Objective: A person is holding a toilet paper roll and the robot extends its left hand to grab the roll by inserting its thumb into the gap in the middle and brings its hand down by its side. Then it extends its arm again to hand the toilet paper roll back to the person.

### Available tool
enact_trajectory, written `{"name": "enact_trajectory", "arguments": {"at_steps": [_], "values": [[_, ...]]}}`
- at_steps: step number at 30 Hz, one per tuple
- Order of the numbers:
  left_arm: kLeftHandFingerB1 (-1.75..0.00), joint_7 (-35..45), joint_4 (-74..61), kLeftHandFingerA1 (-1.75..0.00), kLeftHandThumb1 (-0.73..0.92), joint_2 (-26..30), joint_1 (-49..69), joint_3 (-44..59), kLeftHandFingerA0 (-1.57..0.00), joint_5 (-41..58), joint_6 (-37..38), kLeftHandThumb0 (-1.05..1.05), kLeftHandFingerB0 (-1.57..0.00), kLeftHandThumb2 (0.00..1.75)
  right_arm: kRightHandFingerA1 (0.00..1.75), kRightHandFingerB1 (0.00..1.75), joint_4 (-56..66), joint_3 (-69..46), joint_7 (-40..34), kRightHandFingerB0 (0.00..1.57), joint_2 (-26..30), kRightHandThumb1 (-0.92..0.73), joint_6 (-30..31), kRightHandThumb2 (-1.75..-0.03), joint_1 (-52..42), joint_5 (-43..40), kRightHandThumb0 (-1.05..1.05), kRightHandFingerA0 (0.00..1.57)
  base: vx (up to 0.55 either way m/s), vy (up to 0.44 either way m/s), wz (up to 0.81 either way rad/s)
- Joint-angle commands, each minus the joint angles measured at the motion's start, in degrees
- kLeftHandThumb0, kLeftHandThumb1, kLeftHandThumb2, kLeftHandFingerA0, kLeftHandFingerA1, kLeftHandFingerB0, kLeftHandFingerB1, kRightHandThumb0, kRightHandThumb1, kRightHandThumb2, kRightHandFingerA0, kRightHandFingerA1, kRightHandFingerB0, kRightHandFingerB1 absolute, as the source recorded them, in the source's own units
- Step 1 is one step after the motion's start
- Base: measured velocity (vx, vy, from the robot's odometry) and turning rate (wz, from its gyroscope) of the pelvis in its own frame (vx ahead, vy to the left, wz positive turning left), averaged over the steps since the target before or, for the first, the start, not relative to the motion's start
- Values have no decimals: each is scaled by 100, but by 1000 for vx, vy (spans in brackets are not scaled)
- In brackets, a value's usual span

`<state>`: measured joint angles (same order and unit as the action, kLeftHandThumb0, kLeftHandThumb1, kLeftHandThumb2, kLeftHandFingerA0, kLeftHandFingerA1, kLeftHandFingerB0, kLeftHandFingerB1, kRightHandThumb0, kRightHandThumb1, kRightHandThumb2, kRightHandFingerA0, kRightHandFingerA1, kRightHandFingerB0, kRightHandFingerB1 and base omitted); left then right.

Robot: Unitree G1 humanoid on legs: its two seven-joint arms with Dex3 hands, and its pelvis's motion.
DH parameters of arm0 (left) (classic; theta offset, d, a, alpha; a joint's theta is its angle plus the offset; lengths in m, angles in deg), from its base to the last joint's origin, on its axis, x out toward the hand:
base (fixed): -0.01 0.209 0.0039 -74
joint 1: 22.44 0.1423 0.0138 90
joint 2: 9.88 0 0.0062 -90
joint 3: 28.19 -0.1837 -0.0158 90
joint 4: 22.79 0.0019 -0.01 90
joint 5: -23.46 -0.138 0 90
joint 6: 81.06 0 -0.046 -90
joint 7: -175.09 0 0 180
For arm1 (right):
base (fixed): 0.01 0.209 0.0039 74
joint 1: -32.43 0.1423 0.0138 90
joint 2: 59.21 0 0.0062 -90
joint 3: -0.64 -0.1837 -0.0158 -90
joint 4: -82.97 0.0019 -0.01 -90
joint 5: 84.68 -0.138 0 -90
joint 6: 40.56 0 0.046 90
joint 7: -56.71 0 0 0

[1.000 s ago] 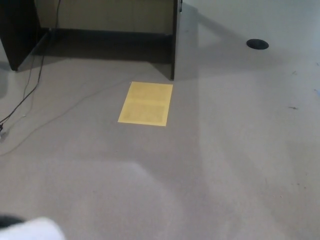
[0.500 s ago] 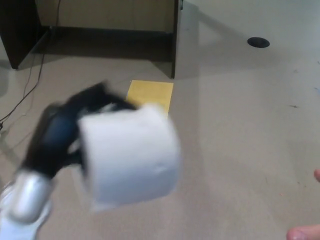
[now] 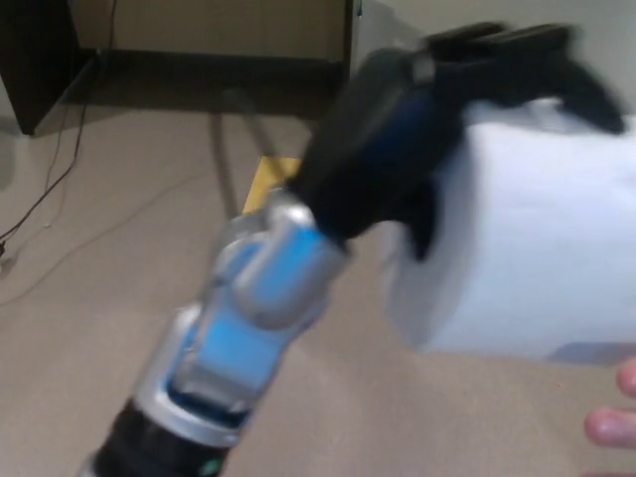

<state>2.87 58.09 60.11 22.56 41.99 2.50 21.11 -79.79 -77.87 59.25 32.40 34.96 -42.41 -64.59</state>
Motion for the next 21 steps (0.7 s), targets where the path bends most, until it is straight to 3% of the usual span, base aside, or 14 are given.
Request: {"name": "enact_trajectory", "arguments": {"at_steps": [1, 2, 3, 4, 5, 9, 10, 13, 15, 16, 17, 18, 19, 21], "values": [[-125, 248, -164, -155, 60, -646, -489, -727, -89, -897, -1321, -28, -81, 66, 57, 42, -98, 146, -53, 58, -53, -65, 86, -60, 53, 128, -38, 75, 0, 0, 0], [-122, 223, -162, -159, 68, -670, -394, -815, -84, -911, -1284, -18, -78, 60, 58, 41, -108, 151, -6, 57, -87, -65, 135, -60, 56, 108, -38, 74, 0, 0, 0], [-122, 222, -170, -159, 68, -679, -382, -829, -84, -922, -1297, -18, -78, 60, 58, 41, -111, 156, -2, 57, -91, -65, 140, -60, 58, 103, -38, 74, 0, 0, 0], [-109, 215, -121, -158, 63, -732, -371, -927, -86, -984, -1319, -20, -85, 61, 57, 42, -133, 146, 9, 57, -113, -65, 157, -60, 103, 80, -37, 74, 0, 0, 0], [-69, 162, -29, -151, 62, -809, -344, -1046, -92, -1031, -1283, -17, -97, 61, 57, 41, -128, 170, 33, 57, -137, -65, 209, -60, 197, 92, -39, 75, 0, 0, 0], [-60, 108, -44, -148, 63, -866, -210, -1223, -90, -1102, -1279, -22, -97, 58, 58, 42, -121, 211, 47, 57, -171, -66, 241, -60, 262, 84, -40, 76, 0, 0, 0], [-135, 68, -78, -162, 70, -939, -77, -1363, -88, -1125, -1316, -12, -77, 68, 57, 42, -113, 219, 80, 55, -179, -66, 187, -60, 237, 77, -36, 73, 0, 0, 0], [-141, 58, -155, -164, 71, -968, 91, -1523, -91, -1159, -1345, -9, -75, 72, 58, 42, -104, 245, 139, 53, -176, -67, 179, -60, 309, 79, -36, 73, 0, 0, 0], [-102, 244, -206, -157, 74, -860, 21, -1444, -88, -1036, -1321, -16, -84, 72, 52, 41, -79, 232, 167, 52, -127, -67, 180, -60, 464, 60, -37, 70, 0, 0, 0], [-71, 237, -192, -156, 73, -831, -3, -1413, -87, -1028, -1268, -20, -88, 66, 53, 41, -77, 244, 149, 53, -117, -67, 189, -59, 514, 75, -38, 72, 0, 0, 0], [-71, 222, -209, -156, 73, -809, 21, -1411, -87, -1033, -1223, -20, -88, 66, 53, 41, -80, 265, 119, 53, -121, -67, 196, -59, 517, 95, -38, 72, 0, 0, 0], [-54, 256, -254, -152, 72, -806, 43, -1429, -88, -1030, -1243, -25, -89, 61, 53, 42, -79, 325, 87, 53, -92, -68, 151, -60, 478, 154, -38, 73, 0, 0, 0], [-50, 268, -293, -149, 68, -815, 66, -1440, -83, -1015, -1253, -26, -84, 64, 56, 43, -86, 324, 86, 54, -78, -68, 137, -60, 455, 139, -37, 72, 0, 0, 0], [-41, 161, -327, -115, 63, -789, 123, -1446, -83, -1047, -1133, -31, -68, 59, 68, 44, -101, 354, 39, 55, -68, -68, 91, -60, 427, 150, -38, 77, 0, 0, 0]]}}
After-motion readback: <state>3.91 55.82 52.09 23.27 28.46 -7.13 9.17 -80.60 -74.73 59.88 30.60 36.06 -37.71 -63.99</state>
